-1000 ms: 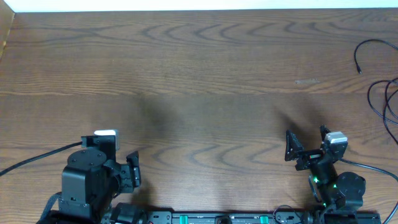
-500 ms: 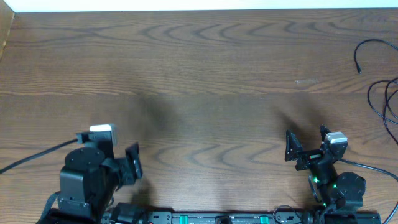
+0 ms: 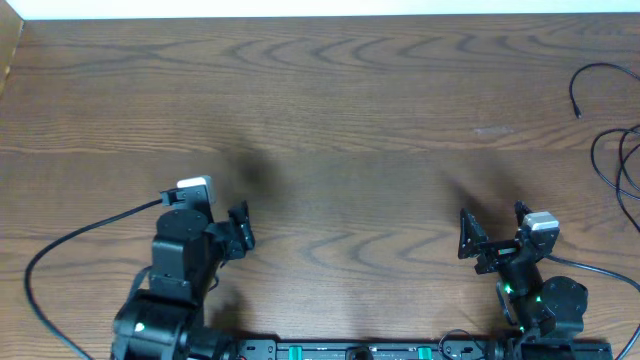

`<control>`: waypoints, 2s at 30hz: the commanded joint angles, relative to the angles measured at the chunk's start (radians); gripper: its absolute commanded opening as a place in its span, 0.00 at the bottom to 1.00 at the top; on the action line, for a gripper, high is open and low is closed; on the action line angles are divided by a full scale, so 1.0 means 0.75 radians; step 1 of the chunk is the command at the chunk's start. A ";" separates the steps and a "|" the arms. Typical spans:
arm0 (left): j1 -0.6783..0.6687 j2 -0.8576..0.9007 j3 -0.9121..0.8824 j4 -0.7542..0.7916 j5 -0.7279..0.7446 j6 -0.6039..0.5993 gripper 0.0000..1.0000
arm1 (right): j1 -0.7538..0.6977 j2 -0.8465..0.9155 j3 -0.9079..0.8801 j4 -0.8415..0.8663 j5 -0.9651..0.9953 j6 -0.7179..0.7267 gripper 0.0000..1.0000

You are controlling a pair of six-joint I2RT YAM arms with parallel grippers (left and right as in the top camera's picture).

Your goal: Untangle cables

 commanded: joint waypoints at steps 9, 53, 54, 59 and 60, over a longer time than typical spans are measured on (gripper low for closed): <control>0.006 -0.005 -0.159 0.222 -0.015 -0.022 0.76 | -0.007 -0.009 -0.004 -0.003 0.005 0.014 0.99; 0.103 -0.684 -0.880 1.042 -0.033 0.025 0.76 | -0.007 -0.009 -0.004 -0.003 0.005 0.014 0.99; 0.108 -0.696 -0.880 1.033 -0.033 0.028 0.77 | -0.007 -0.009 -0.004 -0.003 0.005 0.014 0.99; 0.134 -0.779 -0.880 0.896 -0.032 0.028 0.77 | -0.007 -0.009 -0.004 -0.003 0.005 0.014 0.99; 0.141 -0.789 -0.880 0.870 -0.032 0.028 0.76 | -0.007 -0.009 -0.004 -0.003 0.005 0.014 0.99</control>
